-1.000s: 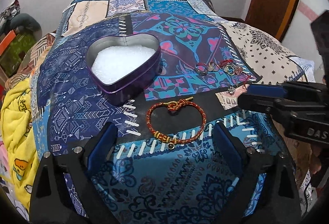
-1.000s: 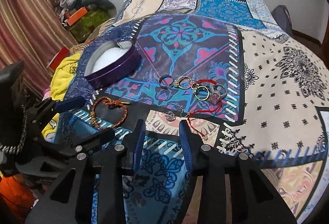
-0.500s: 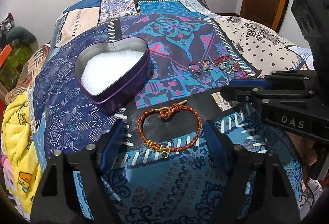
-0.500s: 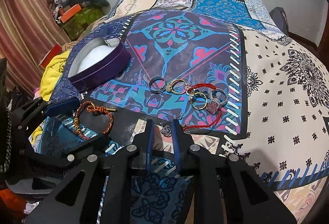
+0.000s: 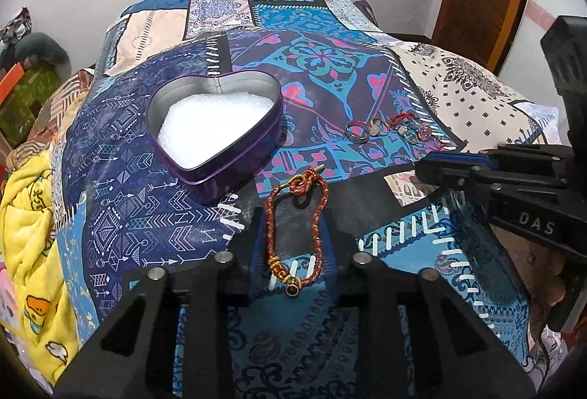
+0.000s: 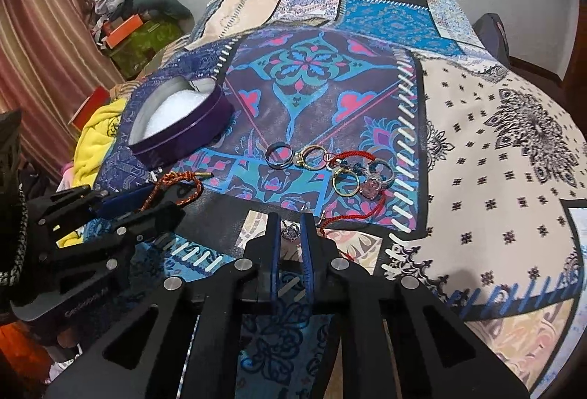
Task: Organize jewelry
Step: 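Close the left tool on the orange bracelet and lift it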
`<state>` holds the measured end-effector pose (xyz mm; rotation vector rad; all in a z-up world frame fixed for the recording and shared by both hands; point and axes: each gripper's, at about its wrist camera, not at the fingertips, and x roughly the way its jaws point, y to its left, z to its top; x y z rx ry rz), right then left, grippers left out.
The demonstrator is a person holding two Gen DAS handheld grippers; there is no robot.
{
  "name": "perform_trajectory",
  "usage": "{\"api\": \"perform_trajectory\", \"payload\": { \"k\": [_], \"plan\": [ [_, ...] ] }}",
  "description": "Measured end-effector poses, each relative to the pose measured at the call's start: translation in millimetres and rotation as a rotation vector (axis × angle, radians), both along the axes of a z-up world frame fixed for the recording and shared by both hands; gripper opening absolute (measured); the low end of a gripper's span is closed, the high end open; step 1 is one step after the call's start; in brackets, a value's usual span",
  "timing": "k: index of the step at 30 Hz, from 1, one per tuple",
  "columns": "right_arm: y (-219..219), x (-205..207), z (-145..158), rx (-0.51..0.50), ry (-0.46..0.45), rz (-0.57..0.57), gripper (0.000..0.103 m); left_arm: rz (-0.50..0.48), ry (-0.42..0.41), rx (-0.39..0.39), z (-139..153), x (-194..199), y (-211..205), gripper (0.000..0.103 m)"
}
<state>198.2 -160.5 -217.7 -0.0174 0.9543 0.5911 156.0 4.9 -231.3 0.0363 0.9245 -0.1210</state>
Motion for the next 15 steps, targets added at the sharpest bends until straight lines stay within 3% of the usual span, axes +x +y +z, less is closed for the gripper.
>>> {"api": "perform_trajectory", "payload": {
  "k": [8, 15],
  "plan": [
    [-0.3, -7.5, 20.2, 0.015, -0.045, -0.005, 0.01, 0.013, 0.014, -0.074, 12.1, -5.4, 7.1, 0.008],
    [8.0, -17.2, 40.8, 0.03, -0.093, 0.001, 0.01, 0.016, -0.043, -0.097, 37.9, -14.3, 12.3, 0.005]
  ]
}}
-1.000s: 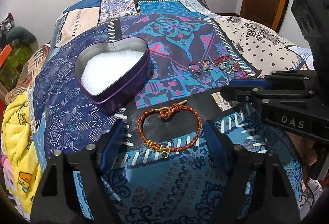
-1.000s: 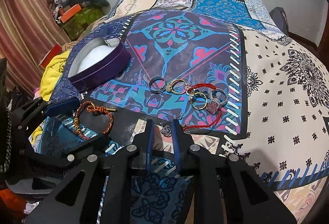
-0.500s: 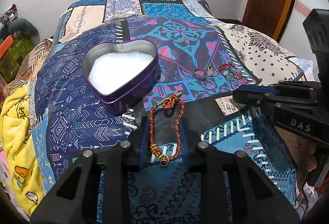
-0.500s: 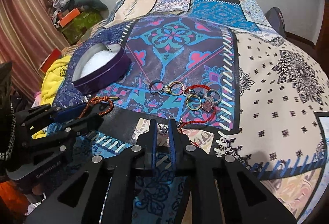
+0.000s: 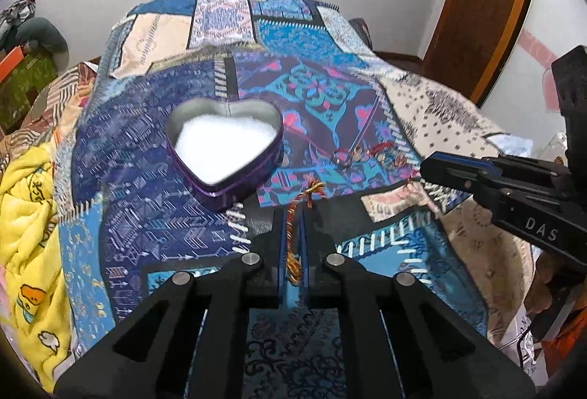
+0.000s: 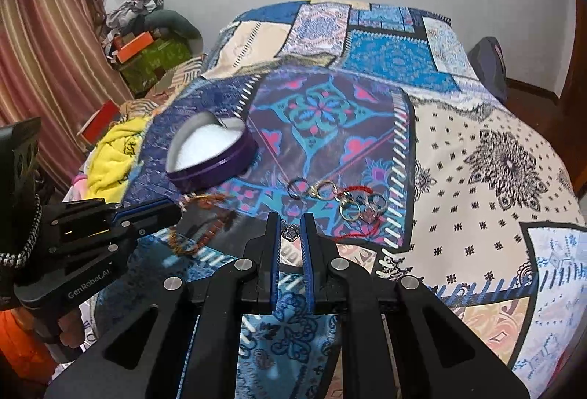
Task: Organize jewelry
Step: 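Close the left tool on the orange bracelet and lift it, then carry the bracelet with the left tool over the heart tin and lower it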
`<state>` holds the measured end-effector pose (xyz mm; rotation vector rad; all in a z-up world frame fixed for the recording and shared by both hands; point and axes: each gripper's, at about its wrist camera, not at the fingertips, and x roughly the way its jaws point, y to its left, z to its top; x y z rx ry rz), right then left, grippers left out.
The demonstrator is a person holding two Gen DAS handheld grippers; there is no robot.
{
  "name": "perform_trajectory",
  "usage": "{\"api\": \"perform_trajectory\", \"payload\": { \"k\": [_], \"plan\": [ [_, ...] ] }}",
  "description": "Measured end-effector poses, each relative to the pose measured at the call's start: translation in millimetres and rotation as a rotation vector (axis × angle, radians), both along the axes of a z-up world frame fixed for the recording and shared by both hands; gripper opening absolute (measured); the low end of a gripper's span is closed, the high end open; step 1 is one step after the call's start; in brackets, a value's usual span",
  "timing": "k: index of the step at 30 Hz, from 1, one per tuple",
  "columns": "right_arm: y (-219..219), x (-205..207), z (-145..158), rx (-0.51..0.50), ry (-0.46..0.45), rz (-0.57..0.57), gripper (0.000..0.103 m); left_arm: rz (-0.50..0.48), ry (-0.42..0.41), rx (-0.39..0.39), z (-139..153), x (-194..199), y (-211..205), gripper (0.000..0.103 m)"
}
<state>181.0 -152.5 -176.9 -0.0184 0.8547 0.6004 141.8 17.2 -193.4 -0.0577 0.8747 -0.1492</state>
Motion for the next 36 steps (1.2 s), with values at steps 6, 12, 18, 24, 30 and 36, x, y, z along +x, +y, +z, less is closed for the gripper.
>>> {"api": "perform_trajectory", "payload": {
  "k": [6, 12, 18, 24, 30, 36],
  "plan": [
    [3.6, -4.2, 16.4, 0.011, -0.047, -0.001, 0.01, -0.001, -0.065, 0.008, 23.3, -7.4, 4.1, 0.004],
    [-0.7, -5.0, 26.4, 0.02, -0.075, -0.018, 0.01, -0.004, -0.03, 0.0, 18.9, -2.7, 9.5, 0.028],
    [-2.8, -3.2, 20.0, 0.017, -0.056, -0.024, 0.01, -0.026, 0.052, 0.002, -9.6, 6.4, 3.3, 0.062],
    [-4.6, -1.9, 13.0, 0.015, -0.037, -0.021, 0.01, -0.078, 0.094, 0.008, -39.2, 18.5, -11.5, 0.062],
    [-7.2, 0.2, 12.2, 0.022, -0.029, -0.022, 0.01, -0.103, 0.066, 0.1, -44.0, 23.4, -22.2, 0.025],
    [-5.7, -0.1, 16.6, 0.014, -0.045, -0.015, 0.01, -0.09, 0.075, 0.09, -38.2, 24.2, -14.9, 0.003]
  ]
}}
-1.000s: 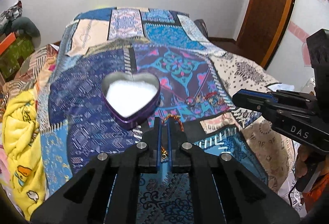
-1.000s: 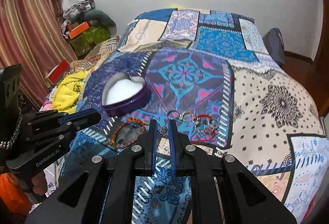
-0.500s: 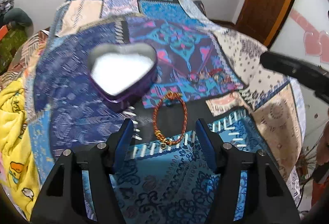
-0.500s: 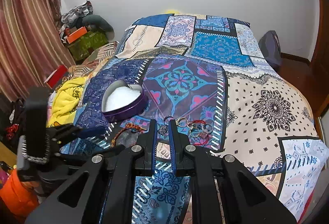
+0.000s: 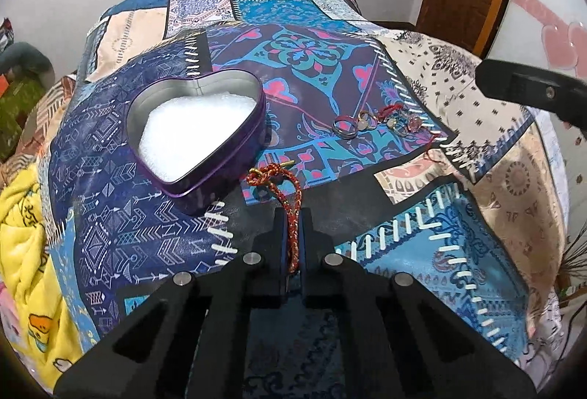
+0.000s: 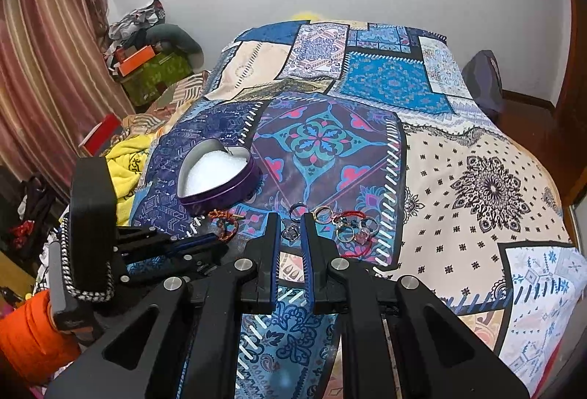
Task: Organize jewelry
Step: 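Carry the bracelet with the left tool over the heart tin and lower it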
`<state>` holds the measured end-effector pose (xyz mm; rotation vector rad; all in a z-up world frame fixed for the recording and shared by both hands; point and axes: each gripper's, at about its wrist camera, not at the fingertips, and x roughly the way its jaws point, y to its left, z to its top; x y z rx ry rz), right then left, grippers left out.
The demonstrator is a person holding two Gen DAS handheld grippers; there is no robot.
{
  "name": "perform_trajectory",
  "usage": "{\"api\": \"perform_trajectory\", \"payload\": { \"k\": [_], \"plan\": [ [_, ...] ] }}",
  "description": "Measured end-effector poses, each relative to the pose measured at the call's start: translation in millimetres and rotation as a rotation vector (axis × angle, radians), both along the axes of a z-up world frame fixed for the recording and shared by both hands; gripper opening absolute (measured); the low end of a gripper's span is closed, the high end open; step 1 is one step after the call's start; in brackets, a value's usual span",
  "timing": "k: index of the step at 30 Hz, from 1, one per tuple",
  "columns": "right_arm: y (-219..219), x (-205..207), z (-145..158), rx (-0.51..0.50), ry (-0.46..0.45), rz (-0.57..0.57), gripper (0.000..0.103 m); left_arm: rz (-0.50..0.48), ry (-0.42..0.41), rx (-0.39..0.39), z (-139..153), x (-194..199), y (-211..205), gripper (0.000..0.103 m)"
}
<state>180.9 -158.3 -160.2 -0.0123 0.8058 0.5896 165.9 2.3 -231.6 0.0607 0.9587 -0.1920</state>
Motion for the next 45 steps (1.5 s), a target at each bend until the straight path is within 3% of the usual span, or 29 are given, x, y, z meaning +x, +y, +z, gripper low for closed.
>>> {"api": "perform_trajectory", "payload": {
  "k": [8, 20, 31, 45],
  "plan": [
    [12.7, 1.7, 14.7, 0.002, -0.04, 0.023, 0.01, 0.036, -0.061, -0.129, 37.4, -13.9, 20.8, 0.003],
    [59.0, 13.9, 37.1, 0.025, -0.106, 0.099, 0.01, 0.113, -0.194, -0.145, 86.8, -8.7, 63.2, 0.003],
    [104.8, 35.9, 29.8, 0.015, -0.095, 0.168, 0.01, 0.113, -0.162, -0.156, 72.1, 22.6, 80.0, 0.003],
    [127.9, 62.5, -13.3, -0.013, 0.028, 0.186, 0.01, 0.103, -0.109, -0.183, 45.0, 47.8, 87.8, 0.003]
  ]
}}
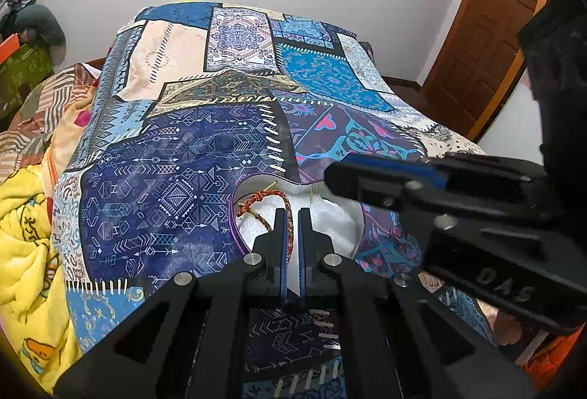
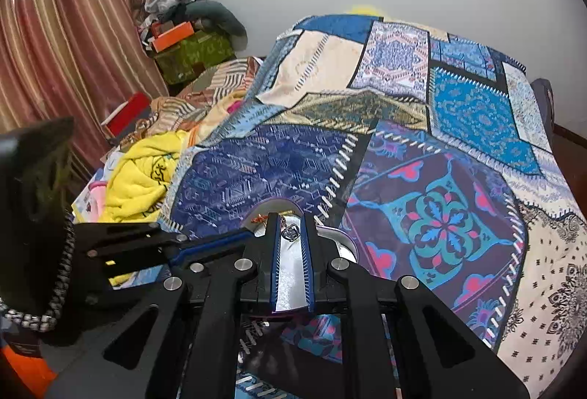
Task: Organize jewelry
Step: 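Carry the bracelet with the left tool over the heart tin and lower it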
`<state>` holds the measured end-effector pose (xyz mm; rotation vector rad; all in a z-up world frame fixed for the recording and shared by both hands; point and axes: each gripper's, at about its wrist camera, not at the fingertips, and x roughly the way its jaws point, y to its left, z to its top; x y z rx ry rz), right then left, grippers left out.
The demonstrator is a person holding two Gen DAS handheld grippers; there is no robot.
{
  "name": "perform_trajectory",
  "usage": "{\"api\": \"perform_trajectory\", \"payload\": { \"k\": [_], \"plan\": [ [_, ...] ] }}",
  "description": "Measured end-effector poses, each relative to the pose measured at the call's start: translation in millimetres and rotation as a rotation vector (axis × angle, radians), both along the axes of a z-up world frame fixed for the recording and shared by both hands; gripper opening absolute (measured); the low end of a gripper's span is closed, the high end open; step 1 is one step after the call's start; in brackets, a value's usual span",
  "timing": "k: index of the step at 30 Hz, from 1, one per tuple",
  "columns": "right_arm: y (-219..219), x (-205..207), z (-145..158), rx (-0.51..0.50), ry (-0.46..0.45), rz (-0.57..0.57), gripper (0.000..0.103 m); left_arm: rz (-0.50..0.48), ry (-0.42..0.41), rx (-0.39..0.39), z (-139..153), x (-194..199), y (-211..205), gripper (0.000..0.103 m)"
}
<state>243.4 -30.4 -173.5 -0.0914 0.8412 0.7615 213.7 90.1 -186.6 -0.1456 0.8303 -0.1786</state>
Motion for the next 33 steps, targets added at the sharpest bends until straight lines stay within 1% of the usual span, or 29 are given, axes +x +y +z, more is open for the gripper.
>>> {"api": "perform_trajectory", "payload": {
  "k": [4, 7, 10, 14, 16, 18, 19, 24, 29, 33],
  "plan": [
    [1.0, 3.0, -4.7, 0.005, 0.021, 0.009, 0.01, 0.014, -0.011, 0.019, -0.1, -1.0, 2.5, 0.003],
    [2.7, 3.0, -4.7, -0.002, 0.017, 0.01, 0.01, 0.028, -0.016, 0.021, 1.5, -4.5, 6.9, 0.003],
    [5.7, 3.4, -4.8, -0.01, 0.036, 0.022, 0.012, 0.048, -0.018, 0.006, 4.2, -7.4, 12.5, 0.009],
    [5.2, 1.3, -1.5, -0.009, 0.027, 0.02, 0.017, 0.07, -0.029, 0.01, 9.9, -11.7, 18.4, 0.015],
    [2.5, 0.2, 1.7, -0.007, 0.02, 0.014, 0.017, 0.076, -0.039, 0.017, 13.9, -14.9, 20.2, 0.02],
    [-2.4, -1.2, 6.3, -0.002, 0.011, 0.004, 0.017, 0.087, -0.052, 0.032, 18.3, -19.3, 21.2, 0.031],
    [-5.0, -2.1, 8.8, 0.0, 0.007, -0.001, 0.017, 0.093, -0.059, 0.043, 20.5, -21.5, 21.2, 0.032],
    [-25.7, -6.6, 23.8, -0.006, -0.035, -0.044, 0.017, 0.097, -0.08, 0.083, 31.8, -28.9, 18.8, 0.032],
    [-56.0, -11.5, 36.5, -0.004, -0.062, -0.105, 0.017, 0.092, -0.092, 0.087, 41.9, -35.9, 12.9, 0.033],
    [-79.2, -15.0, 42.3, -0.024, -0.078, -0.16, 0.017, 0.074, -0.097, 0.092, 46.9, -39.4, 0.5, 0.034]
  ]
}}
